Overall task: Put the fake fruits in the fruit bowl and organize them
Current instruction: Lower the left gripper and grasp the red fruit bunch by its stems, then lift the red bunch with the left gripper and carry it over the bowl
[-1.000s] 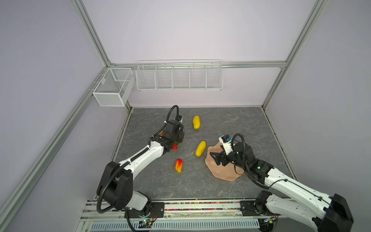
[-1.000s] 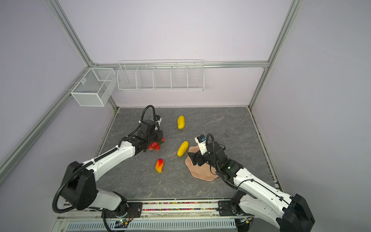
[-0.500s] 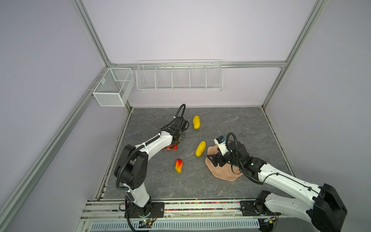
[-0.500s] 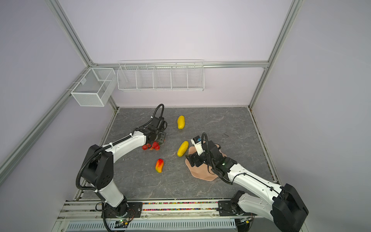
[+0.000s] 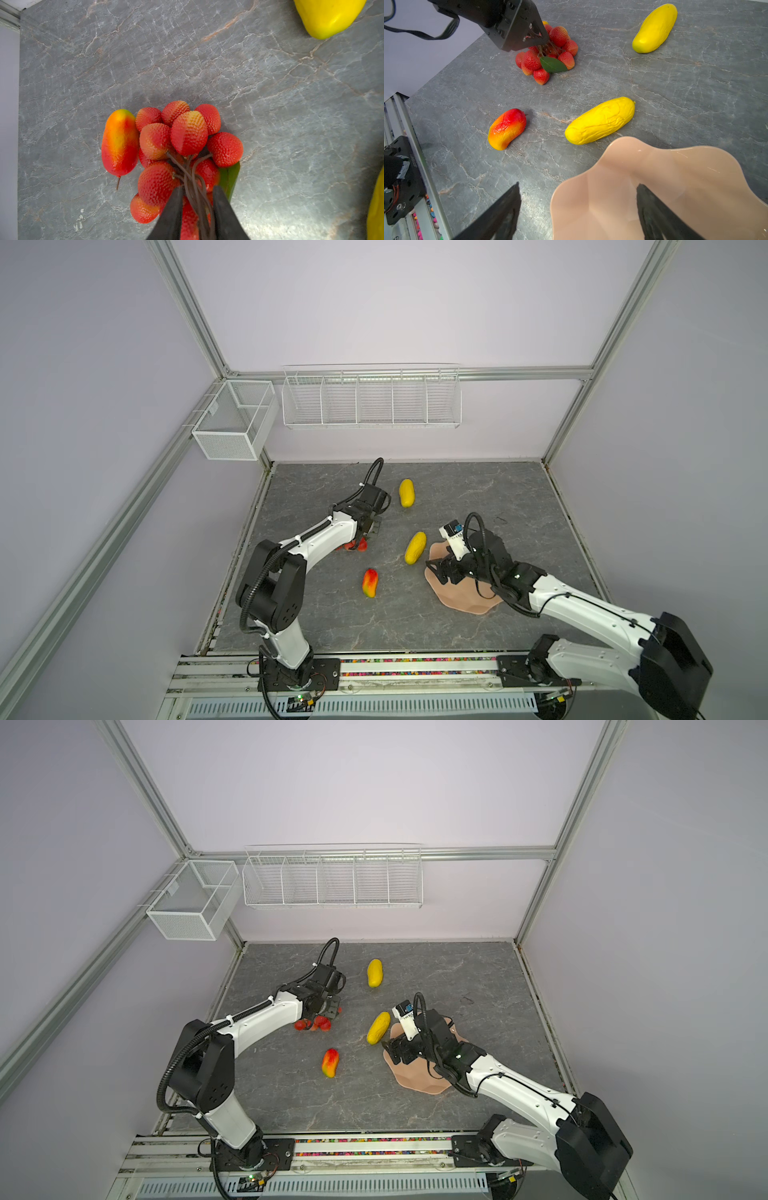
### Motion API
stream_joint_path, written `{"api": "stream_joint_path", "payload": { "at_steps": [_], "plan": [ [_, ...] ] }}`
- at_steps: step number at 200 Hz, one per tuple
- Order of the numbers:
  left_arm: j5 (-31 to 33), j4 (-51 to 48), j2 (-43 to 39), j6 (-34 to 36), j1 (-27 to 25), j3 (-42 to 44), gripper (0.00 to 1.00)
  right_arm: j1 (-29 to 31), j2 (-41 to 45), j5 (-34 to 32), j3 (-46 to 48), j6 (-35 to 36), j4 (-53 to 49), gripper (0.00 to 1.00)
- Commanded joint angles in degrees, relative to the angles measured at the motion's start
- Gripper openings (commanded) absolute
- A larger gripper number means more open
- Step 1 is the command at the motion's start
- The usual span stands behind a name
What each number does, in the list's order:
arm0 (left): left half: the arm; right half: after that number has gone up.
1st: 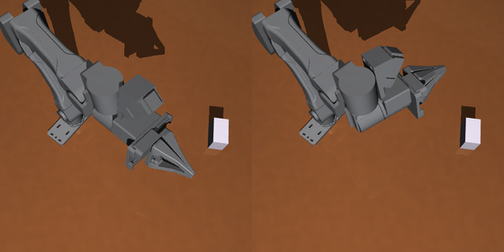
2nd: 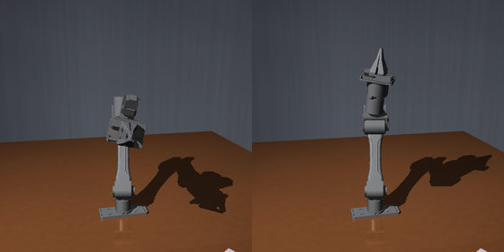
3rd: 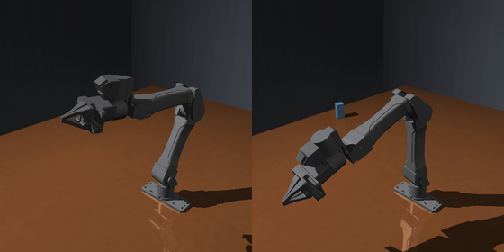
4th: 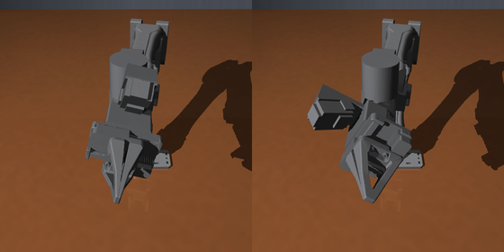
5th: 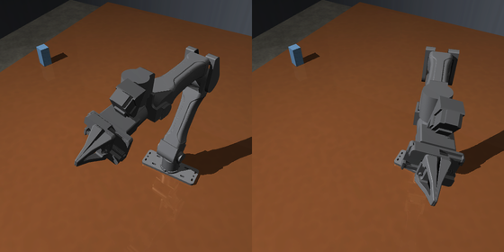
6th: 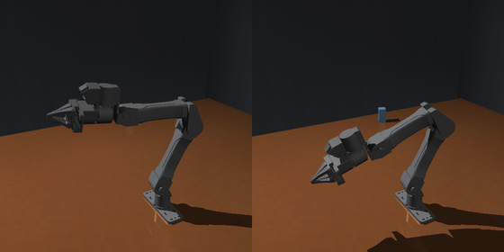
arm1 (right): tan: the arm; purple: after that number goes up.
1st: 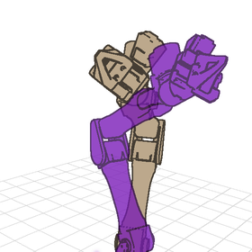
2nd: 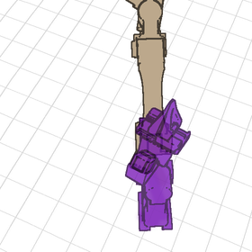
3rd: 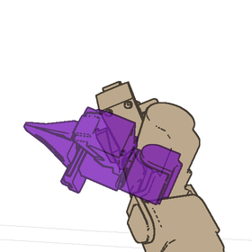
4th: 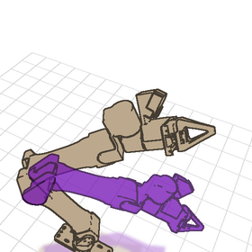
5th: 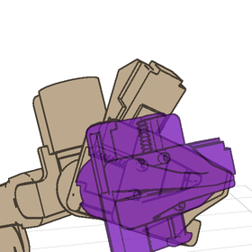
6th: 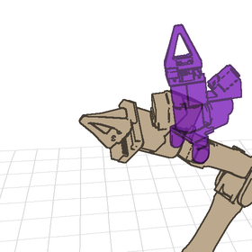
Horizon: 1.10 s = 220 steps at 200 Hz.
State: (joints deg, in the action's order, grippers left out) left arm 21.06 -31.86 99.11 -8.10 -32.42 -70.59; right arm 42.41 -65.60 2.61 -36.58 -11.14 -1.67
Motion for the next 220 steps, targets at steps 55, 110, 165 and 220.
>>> {"api": "stream_joint_path", "payload": {
  "at_steps": [55, 110, 165, 220],
  "plan": [
    [-2.81, 0.77, 1.37, 0.59, -0.18, -1.05, 0.05, -0.26, 1.3, -0.28, -0.47, 0.04, 0.63, 0.88],
    [-5.19, -1.12, -3.09, 0.02, -0.27, -2.38, 0.0, -0.31, 2.02, -0.5, -0.69, 0.15, -0.24, 0.88],
    [-9.48, -3.7, -12.7, -0.02, -6.29, -5.96, 0.0, -6.88, 11.56, -3.27, 2.48, -6.59, -8.86, 0.89],
    [-14.78, -2.31, -11.7, -5.0, -21.16, -12.66, 0.0, -10.2, 27.82, -4.32, 5.64, -15.37, -27.44, 0.88]
  ]
}}
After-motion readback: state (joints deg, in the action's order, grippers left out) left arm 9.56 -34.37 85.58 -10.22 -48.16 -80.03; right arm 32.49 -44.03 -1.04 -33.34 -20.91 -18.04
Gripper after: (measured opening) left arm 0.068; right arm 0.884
